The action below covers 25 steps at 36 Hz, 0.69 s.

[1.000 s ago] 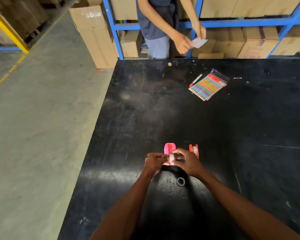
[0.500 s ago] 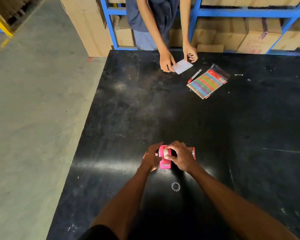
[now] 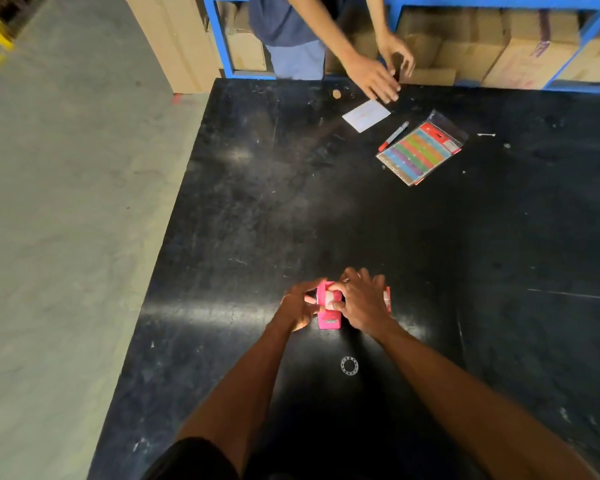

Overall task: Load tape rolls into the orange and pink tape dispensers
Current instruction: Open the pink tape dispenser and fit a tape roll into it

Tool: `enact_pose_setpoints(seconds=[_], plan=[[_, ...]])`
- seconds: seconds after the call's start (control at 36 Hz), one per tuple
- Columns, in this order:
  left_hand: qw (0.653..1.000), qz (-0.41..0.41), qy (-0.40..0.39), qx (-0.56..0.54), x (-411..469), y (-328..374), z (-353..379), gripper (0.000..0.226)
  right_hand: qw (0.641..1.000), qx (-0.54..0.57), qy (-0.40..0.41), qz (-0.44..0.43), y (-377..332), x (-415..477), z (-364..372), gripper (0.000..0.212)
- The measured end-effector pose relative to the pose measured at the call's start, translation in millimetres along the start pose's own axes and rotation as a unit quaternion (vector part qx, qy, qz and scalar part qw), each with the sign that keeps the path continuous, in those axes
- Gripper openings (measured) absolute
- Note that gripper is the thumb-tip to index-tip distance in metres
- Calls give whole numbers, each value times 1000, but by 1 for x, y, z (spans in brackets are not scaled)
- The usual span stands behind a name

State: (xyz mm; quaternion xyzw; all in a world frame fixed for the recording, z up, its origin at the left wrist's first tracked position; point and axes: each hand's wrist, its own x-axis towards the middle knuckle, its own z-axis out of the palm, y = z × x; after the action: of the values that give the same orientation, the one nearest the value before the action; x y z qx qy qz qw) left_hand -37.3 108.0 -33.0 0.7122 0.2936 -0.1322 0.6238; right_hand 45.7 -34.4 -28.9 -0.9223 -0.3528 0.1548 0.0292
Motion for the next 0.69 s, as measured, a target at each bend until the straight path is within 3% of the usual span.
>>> enact_pose_setpoints(seconds=[0.25, 0.44, 0.69], plan=[[993, 27, 11, 118, -11, 7, 1, 64, 999, -8, 3, -32, -3, -5, -8, 26], [996, 10, 3, 85, -14, 11, 2, 61, 998, -8, 18, -54, -1, 0, -15, 24], [992, 31, 2, 126, -12, 9, -2, 66, 997, -12, 50, -64, -3, -2, -12, 18]])
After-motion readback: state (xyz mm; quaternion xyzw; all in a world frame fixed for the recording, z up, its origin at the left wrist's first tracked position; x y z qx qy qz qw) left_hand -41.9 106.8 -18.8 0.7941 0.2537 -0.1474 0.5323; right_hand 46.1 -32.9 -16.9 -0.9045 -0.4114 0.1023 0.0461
